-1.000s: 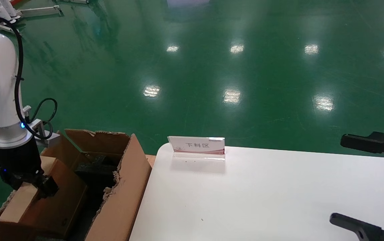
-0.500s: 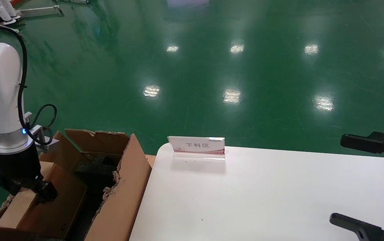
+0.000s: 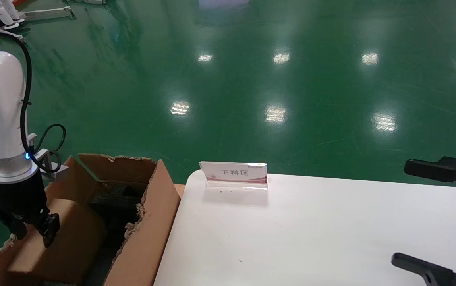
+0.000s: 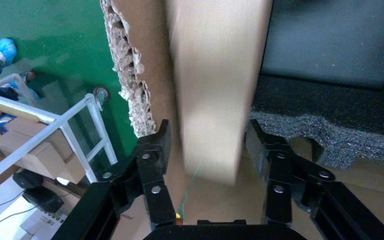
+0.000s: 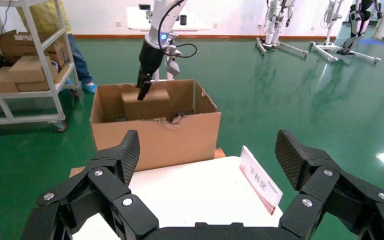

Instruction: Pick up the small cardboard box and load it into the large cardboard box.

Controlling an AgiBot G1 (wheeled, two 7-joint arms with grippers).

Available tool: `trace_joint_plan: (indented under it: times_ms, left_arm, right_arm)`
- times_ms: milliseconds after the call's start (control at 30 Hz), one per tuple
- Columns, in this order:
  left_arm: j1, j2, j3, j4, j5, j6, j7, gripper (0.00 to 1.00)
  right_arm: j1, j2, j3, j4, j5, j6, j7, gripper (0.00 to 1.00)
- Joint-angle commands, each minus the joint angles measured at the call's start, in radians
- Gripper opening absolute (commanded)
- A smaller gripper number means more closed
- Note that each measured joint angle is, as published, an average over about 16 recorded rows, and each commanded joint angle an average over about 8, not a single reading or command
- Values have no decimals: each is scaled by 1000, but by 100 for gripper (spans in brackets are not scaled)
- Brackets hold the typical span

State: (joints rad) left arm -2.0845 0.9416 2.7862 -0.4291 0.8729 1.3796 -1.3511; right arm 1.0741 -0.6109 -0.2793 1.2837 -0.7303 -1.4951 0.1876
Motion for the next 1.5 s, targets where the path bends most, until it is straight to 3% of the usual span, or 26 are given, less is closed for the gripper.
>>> trace_joint_plan:
  times_ms: [33,333,567,900,1167,1500]
  left_arm:
    - [0,0,0,0,0,0,0,100]
    - [-22,11,-11,-8,-6,6,25,100]
    - [-112,25,-44,-43,-28,14,140,100]
    - [-344,-41,-145,-172,-125,21,449,100]
    - [-450,-132,-222,-264,-212,34,648,100]
    - [-410,-130,-279,-274,-202,36,658,100]
  right_arm:
    - [0,0,0,0,0,0,0,100]
    - [0,0,0,0,0,0,0,100]
    - [0,0,0,0,0,0,0,100]
    - [0,0,0,0,0,0,0,100]
    - [0,0,0,0,0,0,0,100]
    - [0,0,0,0,0,0,0,100]
